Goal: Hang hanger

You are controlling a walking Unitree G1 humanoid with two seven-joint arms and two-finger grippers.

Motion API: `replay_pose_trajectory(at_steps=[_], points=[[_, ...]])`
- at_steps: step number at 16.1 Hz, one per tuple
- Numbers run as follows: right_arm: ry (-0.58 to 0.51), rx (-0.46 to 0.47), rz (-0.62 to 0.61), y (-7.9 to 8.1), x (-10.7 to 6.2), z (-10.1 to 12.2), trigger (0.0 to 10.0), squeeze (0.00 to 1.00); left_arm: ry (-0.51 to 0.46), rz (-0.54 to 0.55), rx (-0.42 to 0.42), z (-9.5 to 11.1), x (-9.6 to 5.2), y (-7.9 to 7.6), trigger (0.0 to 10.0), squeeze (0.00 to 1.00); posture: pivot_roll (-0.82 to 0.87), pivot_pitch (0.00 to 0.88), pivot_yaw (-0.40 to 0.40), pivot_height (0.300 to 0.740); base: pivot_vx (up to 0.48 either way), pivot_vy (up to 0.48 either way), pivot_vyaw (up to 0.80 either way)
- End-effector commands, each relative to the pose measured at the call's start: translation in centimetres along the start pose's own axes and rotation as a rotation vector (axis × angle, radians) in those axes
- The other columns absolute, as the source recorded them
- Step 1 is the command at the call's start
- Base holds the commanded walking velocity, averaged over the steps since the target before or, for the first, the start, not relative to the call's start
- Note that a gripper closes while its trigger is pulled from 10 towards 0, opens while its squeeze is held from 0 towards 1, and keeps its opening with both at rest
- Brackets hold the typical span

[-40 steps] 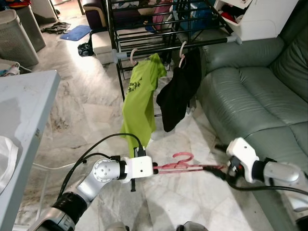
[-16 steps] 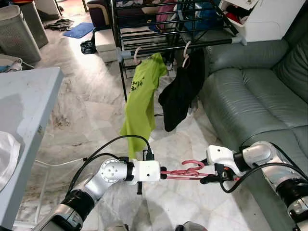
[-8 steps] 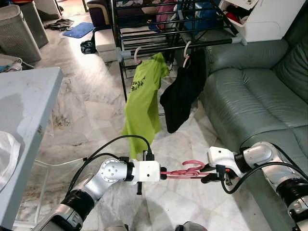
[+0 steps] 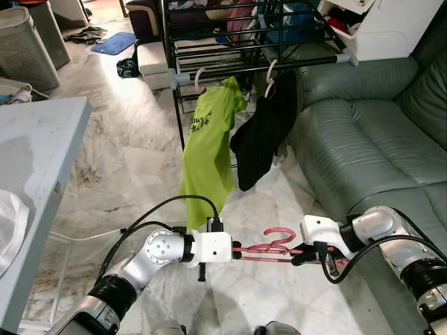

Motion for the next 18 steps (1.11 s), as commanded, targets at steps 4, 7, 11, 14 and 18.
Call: replay_pose_trajectory(at_steps=[4, 7, 11, 14, 18], points=[[-0.011, -0.007, -0.018, -0.5, -0.1, 0.5, 0.0, 0.00, 0.006, 0.007, 0.019, -0.1, -0.2, 0.2, 10.0, 1.00, -0.03, 0.000, 0.014, 0.740, 0.000, 0.000, 0.00], [0.005, -0.002, -0.049, -0.5, 0.3, -0.1, 0.0, 0.00, 0.057, 0.080, 0.117, -1.3, -1.1, 1.3, 10.0, 1.00, -0.03, 0.000, 0.016, 0.740, 0.000, 0.000, 0.00], [0.013, 0.028, -0.164, -1.0, 1.3, -1.0, 0.0, 0.00, 0.082, 0.135, 0.230, -1.7, -1.7, 2.1, 10.0, 1.00, -0.03, 0.000, 0.013, 0.740, 0.000, 0.000, 0.00], [-0.013, 0.059, -0.134, 0.5, 2.6, -1.3, 0.0, 0.00, 0.104, 0.156, 0.279, -2.3, -1.9, 2.1, 10.0, 1.00, -0.03, 0.000, 0.020, 0.740, 0.000, 0.000, 0.00], [-0.088, 0.366, -0.554, -2.5, 2.9, -2.9, 0.0, 0.00, 0.095, 0.508, -0.023, -3.5, -3.8, 5.1, 10.0, 1.00, -0.03, 0.000, 0.026, 0.740, 0.000, 0.000, 0.00]])
Point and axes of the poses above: a point about 5 cm out from each wrist's last joint towards the gripper, its own x axis pointing out of the wrist towards the gripper, its own z axis along the axis of the wrist's last joint, y = z × x, the point moved 6 cm from there along x, pointing out of the wrist towards the gripper, and after that the axes turned 4 degrees about x, right-handed, at the moved point
